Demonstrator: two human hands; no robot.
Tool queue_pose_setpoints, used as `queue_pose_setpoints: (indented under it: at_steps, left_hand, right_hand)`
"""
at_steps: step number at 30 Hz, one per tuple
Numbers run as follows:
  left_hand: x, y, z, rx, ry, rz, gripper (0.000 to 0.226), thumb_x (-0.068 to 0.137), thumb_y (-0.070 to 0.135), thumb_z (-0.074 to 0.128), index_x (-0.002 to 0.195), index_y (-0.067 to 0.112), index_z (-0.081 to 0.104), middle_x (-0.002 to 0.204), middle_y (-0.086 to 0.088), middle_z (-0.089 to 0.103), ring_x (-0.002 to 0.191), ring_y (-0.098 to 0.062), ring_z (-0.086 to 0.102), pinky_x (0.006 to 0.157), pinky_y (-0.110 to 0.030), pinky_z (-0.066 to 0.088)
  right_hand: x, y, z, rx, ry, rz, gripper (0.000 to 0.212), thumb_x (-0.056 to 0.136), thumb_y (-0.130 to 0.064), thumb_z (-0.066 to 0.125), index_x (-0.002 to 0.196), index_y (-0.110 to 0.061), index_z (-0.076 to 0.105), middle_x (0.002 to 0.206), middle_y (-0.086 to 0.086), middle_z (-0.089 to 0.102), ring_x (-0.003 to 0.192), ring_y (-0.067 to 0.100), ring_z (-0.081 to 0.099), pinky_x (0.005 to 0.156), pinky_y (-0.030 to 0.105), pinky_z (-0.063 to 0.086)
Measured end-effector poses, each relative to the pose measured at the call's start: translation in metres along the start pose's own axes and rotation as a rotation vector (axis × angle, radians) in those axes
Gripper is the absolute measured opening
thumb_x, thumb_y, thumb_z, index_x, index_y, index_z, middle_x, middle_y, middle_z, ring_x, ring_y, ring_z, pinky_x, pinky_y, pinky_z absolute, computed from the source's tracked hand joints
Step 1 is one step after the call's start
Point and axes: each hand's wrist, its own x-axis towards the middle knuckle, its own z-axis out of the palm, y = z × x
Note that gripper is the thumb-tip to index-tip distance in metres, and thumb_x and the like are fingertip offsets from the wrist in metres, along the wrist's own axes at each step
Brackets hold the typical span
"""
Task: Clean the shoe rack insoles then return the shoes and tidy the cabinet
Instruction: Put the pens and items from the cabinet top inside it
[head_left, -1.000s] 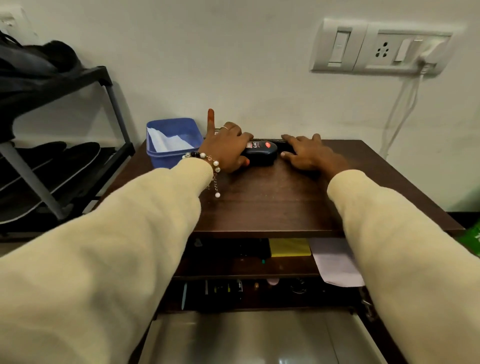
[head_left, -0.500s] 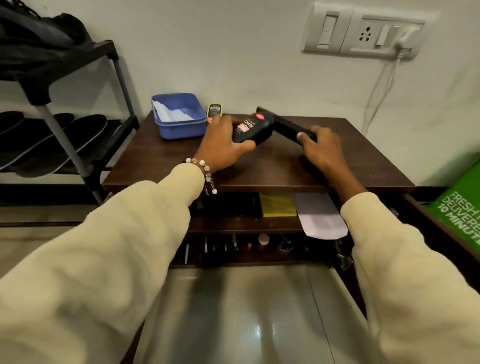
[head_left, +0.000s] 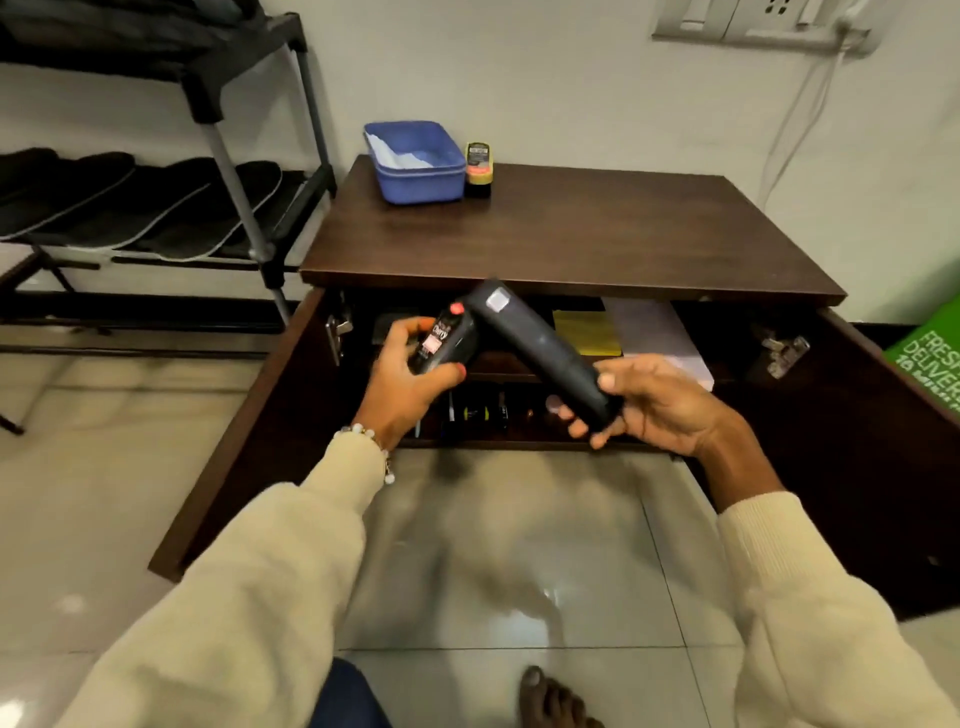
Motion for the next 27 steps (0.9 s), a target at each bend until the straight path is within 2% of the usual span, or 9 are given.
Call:
queue_pose_setpoints:
  at_steps: [4, 6, 8, 12, 15, 19, 21, 24, 27]
  left_hand:
    - [-0.010, -0.043, -0.001, 0.162, 0.213, -0.178, 0.059, 0.069, 0.024, 0.079, 0.120, 0.025, 0.049, 0.096, 0.006, 0.063, 0.076, -0.001, 0.060, 0.060, -0.013, 0.046]
    - [-0.006, -0.054, 0.001, 0.213, 0.333, -0.265, 0.062, 0.071, 0.028, 0.078, 0.124, 0.020, 0.046, 0.098, 0.003, 0.061, 0.070, 0.002, 0.054, 0.052, -0.008, 0.038]
    - [0.004, -0.060, 0.004, 0.233, 0.372, -0.309, 0.064, 0.073, 0.030, 0.078, 0.125, 0.016, 0.045, 0.106, -0.004, 0.060, 0.072, -0.006, 0.056, 0.057, -0.012, 0.042]
    - [0.037, -0.057, 0.016, 0.275, 0.345, -0.268, 0.067, 0.078, 0.030, 0.076, 0.132, 0.009, 0.043, 0.128, -0.013, 0.054, 0.110, -0.025, 0.056, 0.085, -0.026, 0.042]
    - [0.069, -0.056, 0.027, 0.266, 0.285, -0.262, 0.065, 0.086, 0.033, 0.069, 0.138, 0.009, 0.038, 0.135, -0.015, 0.050, 0.118, -0.026, 0.051, 0.089, -0.030, 0.041]
    - [0.101, -0.059, 0.036, 0.330, 0.254, -0.287, 0.050, 0.089, 0.034, 0.062, 0.128, 0.005, 0.047, 0.131, -0.017, 0.051, 0.122, -0.035, 0.048, 0.100, -0.040, 0.043]
    - [0.110, -0.064, 0.040, 0.310, 0.232, -0.306, 0.040, 0.090, 0.031, 0.059, 0.119, 0.005, 0.051, 0.124, -0.013, 0.053, 0.115, -0.032, 0.050, 0.092, -0.038, 0.044]
    - [0.115, -0.070, 0.048, 0.285, 0.231, -0.288, 0.021, 0.088, 0.030, 0.059, 0.086, 0.012, 0.049, 0.096, -0.005, 0.053, 0.092, -0.027, 0.053, 0.070, -0.031, 0.039]
    - [0.117, -0.074, 0.053, 0.336, 0.172, -0.226, 0.025, 0.087, 0.031, 0.065, 0.096, 0.009, 0.058, 0.104, -0.010, 0.058, 0.095, -0.027, 0.057, 0.075, -0.035, 0.048]
  right_hand:
    - [0.009, 0.027, 0.000, -0.031, -0.020, 0.161, 0.039, 0.089, -0.010, 0.055, 0.119, 0.014, 0.053, 0.104, 0.039, 0.061, 0.082, 0.037, 0.069, 0.062, 0.036, 0.059]
    - [0.021, 0.037, 0.002, 0.008, 0.070, 0.183, 0.040, 0.089, -0.010, 0.054, 0.119, 0.016, 0.052, 0.104, 0.039, 0.061, 0.082, 0.037, 0.069, 0.064, 0.037, 0.060]
    - [0.041, 0.044, 0.006, 0.057, 0.191, 0.180, 0.036, 0.092, -0.008, 0.054, 0.117, 0.018, 0.052, 0.100, 0.036, 0.063, 0.081, 0.037, 0.069, 0.064, 0.038, 0.060]
    - [0.093, 0.046, 0.018, 0.129, 0.394, 0.141, 0.020, 0.095, -0.003, 0.049, 0.105, 0.014, 0.054, 0.097, 0.028, 0.059, 0.082, 0.035, 0.065, 0.063, 0.043, 0.060]
    - [0.134, 0.047, 0.023, 0.265, 0.502, 0.086, 0.011, 0.096, 0.001, 0.047, 0.104, 0.003, 0.053, 0.113, 0.021, 0.055, 0.095, 0.037, 0.062, 0.064, 0.044, 0.059]
    - [0.175, 0.056, 0.019, 0.190, 0.630, 0.017, 0.027, 0.096, 0.003, 0.046, 0.123, 0.004, 0.047, 0.123, 0.022, 0.052, 0.094, 0.036, 0.061, 0.076, 0.048, 0.056]
    - [0.185, 0.060, 0.013, 0.162, 0.669, -0.009, 0.030, 0.096, 0.004, 0.046, 0.125, 0.004, 0.047, 0.125, 0.022, 0.054, 0.100, 0.038, 0.061, 0.081, 0.048, 0.055]
    - [0.195, 0.060, 0.004, 0.203, 0.718, -0.023, 0.031, 0.095, 0.006, 0.044, 0.125, 0.003, 0.047, 0.125, 0.022, 0.055, 0.106, 0.041, 0.060, 0.081, 0.047, 0.055]
    - [0.201, 0.056, -0.008, 0.187, 0.804, -0.024, 0.036, 0.093, 0.009, 0.042, 0.128, -0.002, 0.047, 0.125, 0.019, 0.055, 0.107, 0.038, 0.061, 0.079, 0.046, 0.056]
